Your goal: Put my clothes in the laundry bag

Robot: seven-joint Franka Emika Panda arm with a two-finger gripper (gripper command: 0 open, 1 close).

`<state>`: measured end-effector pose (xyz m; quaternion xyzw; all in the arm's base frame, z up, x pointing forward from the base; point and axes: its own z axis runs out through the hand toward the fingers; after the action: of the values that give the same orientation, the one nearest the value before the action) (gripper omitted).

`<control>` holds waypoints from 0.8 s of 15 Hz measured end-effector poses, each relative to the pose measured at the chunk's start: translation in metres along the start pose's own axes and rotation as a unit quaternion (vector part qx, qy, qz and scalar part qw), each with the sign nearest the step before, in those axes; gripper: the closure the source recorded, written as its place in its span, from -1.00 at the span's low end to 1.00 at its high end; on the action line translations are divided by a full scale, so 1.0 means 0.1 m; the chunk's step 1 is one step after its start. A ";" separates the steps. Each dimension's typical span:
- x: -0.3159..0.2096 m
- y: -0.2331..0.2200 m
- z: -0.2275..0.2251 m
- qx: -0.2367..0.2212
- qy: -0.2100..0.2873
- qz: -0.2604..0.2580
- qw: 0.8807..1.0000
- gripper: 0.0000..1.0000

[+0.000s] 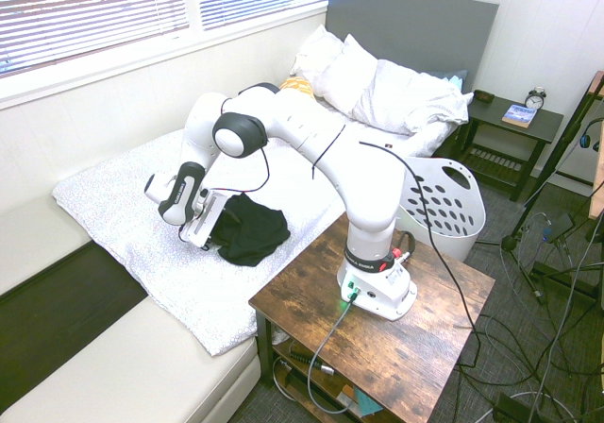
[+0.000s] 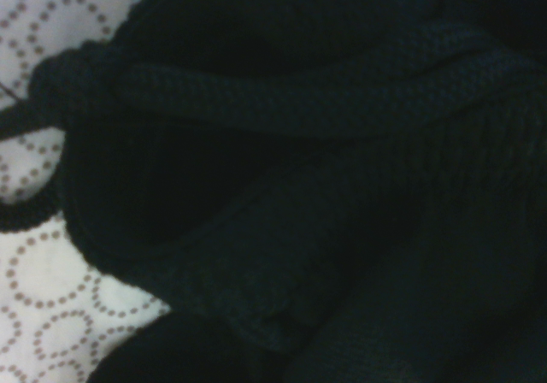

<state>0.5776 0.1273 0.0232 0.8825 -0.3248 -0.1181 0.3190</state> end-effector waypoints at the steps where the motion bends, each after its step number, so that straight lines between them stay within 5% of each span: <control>1: 0.00 -0.02 0.00 0.013 -0.008 -0.001 1.000 1.00; 12: -0.01 0.15 0.33 0.001 -0.039 -0.001 0.999 1.00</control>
<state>0.5557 0.1026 0.0071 0.8779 -0.3362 -0.1528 0.3049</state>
